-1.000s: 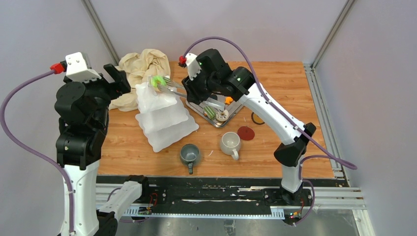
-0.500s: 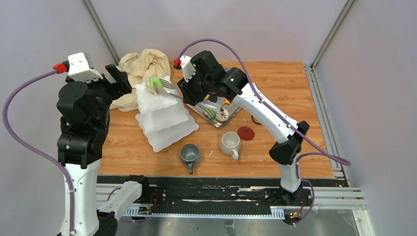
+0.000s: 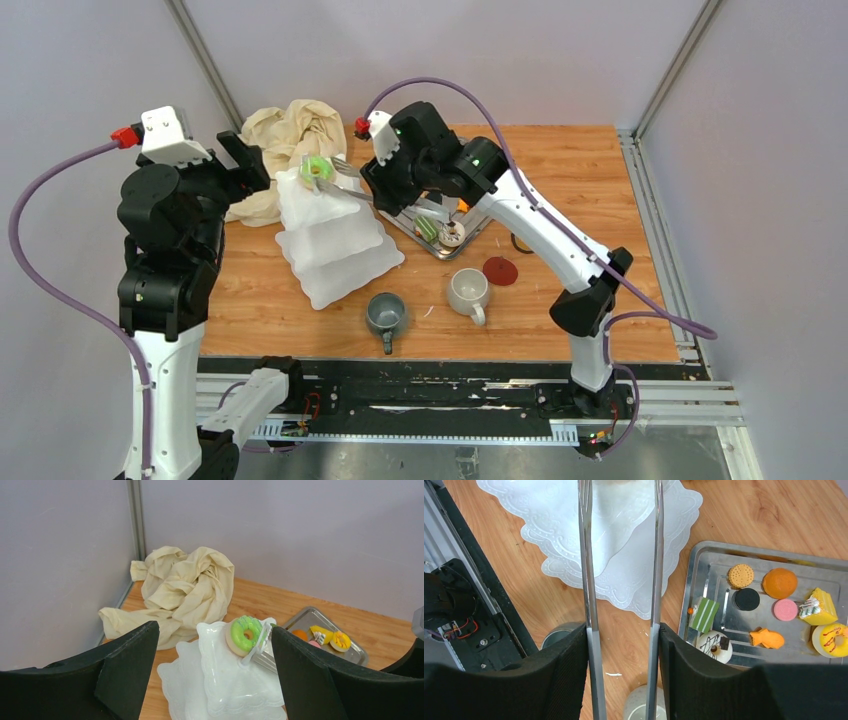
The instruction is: Serve the afternoon tea
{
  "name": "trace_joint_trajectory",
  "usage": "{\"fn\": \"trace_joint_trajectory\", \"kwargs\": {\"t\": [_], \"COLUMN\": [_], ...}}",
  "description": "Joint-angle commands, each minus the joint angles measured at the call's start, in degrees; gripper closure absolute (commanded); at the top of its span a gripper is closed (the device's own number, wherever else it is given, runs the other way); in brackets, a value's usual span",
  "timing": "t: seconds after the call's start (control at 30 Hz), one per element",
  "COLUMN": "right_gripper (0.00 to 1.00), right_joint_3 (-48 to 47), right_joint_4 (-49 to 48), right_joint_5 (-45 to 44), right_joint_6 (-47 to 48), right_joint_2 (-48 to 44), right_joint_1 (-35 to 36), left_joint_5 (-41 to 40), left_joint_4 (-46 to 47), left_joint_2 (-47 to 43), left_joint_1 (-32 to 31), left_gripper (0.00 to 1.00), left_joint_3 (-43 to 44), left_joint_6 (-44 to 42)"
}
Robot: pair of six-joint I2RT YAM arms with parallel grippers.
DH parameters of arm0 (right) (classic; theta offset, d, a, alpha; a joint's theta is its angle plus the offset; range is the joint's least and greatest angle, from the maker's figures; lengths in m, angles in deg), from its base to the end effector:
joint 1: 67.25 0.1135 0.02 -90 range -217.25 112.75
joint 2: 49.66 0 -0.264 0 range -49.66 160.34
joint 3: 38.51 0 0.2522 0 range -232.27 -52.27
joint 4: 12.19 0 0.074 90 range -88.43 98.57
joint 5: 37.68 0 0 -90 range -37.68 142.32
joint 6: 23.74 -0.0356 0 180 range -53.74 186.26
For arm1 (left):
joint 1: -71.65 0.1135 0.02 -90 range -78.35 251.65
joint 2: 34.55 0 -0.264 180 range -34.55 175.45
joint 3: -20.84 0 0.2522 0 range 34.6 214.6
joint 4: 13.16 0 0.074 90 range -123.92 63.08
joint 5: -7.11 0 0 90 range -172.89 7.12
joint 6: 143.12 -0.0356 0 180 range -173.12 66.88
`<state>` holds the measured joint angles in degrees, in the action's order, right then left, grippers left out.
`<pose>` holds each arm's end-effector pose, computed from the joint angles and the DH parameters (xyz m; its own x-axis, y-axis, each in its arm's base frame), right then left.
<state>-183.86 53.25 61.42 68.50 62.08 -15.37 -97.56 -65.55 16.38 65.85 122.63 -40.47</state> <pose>0.2552 0.3343 0.4408 -0.2917 -0.4343 -0.8522 -0.8718 0.4872 0.0501 0.1215 -0.0033 0.5112 0.0078 -0.2137 -0.9769 -0.1562 0.9646 -0.2123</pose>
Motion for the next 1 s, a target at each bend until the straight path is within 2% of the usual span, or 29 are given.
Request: {"fn": "trace_joint_trajectory", "kwargs": {"t": [0.0,0.3,0.47,0.73,0.83,0.97], "right_gripper": [0.50,0.49,0.51,0.54,0.54,0.54], "right_joint_3": [-0.77,4.49,15.21,35.67,44.23,52.18], "right_joint_4": [-0.11,-1.39,-4.89,-10.15,-10.37,-10.24], "right_joint_5": [-0.93,-4.09,-10.86,-9.55,-7.06,-4.42], "right_joint_6": [0.71,1.13,1.62,-3.27,-4.44,-4.21], "right_joint_2": [-4.17,-10.97,-21.08,-36.59,-39.34,-38.92], "right_joint_1": [1.09,1.38,0.06,-12.11,-18.02,-20.51], "left_joint_5": [0.70,0.92,0.55,3.63,3.87,3.63], "left_joint_4": [2.27,2.18,1.74,0.33,0.41,0.19], "left_joint_2": [0.13,0.08,0.04,1.15,1.43,1.45], "left_joint_1": [-0.17,-0.17,-0.26,-0.70,-0.70,-0.70], "left_gripper": [0.12,0.13,0.13,0.13,0.13,0.13], "left_joint_3": [-0.49,-0.76,-0.58,2.24,2.56,2.72], "left_joint_6": [0.41,0.29,-0.06,0.98,1.32,1.12]}}
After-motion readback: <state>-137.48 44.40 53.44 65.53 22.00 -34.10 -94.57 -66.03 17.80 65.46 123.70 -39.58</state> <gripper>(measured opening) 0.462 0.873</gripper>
